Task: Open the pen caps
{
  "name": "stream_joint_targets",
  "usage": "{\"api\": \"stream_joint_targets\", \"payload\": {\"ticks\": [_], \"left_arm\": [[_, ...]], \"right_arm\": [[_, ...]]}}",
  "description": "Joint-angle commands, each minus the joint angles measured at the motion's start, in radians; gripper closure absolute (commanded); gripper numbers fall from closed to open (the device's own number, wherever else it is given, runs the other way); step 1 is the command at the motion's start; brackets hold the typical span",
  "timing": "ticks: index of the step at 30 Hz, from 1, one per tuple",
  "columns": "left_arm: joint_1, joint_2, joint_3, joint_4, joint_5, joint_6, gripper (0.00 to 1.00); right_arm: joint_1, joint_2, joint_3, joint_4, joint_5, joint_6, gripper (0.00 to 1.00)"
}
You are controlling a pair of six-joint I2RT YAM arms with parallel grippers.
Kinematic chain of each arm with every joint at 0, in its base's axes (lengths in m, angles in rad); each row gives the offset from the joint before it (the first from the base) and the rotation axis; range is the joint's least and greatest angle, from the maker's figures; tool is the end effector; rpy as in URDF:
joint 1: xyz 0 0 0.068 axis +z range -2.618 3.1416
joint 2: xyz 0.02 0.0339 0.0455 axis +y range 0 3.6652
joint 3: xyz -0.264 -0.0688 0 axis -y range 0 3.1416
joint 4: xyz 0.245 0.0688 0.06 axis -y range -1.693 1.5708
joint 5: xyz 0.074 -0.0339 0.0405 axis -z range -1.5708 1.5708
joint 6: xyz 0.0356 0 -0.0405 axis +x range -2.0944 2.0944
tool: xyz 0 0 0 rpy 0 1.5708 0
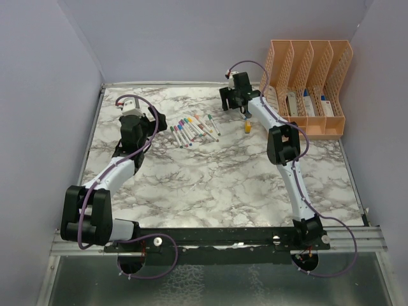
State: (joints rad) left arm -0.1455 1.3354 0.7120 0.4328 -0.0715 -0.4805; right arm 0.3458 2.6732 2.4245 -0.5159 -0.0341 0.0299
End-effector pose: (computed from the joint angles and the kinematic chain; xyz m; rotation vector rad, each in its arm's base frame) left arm 0.2971 -0.0410 0.2552 -0.3479 1.7430 -0.3911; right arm 0.5517 0.2001 0.1547 -0.3858 2.3140 0.2261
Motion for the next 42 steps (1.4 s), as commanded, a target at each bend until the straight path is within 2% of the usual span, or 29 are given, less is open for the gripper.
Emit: {"api": "stream_joint_targets", "payload": {"ticks": [1,15,28,36,42], "left_arm": [[0.0,0.008,0.027,0.016,-0.02,0.009,0.01],[0.0,0.004,0.027,0.015,-0.02,0.008,0.01],[0.0,0.007,0.029,0.016,-0.013,-0.002,0.01],[0.0,0.017,0.032,0.015,-0.01,-0.004,0.01],[0.0,0.018,0.035,0.017,-0.007,-0.006,0.01]], "right_arm": [[0.002,0.025,0.036,0.017,0.006,0.015,0.34],[0.003,0.019,0.009,0.008,0.011,0.03,0.47],[0.004,0.03,-0.001,-0.004,0.026,0.025,0.63],[0.003,0.042,0.001,-0.009,0.014,0.03,0.79],[0.005,0.041,0.007,-0.003,-0.095,0.084,0.88]]}}
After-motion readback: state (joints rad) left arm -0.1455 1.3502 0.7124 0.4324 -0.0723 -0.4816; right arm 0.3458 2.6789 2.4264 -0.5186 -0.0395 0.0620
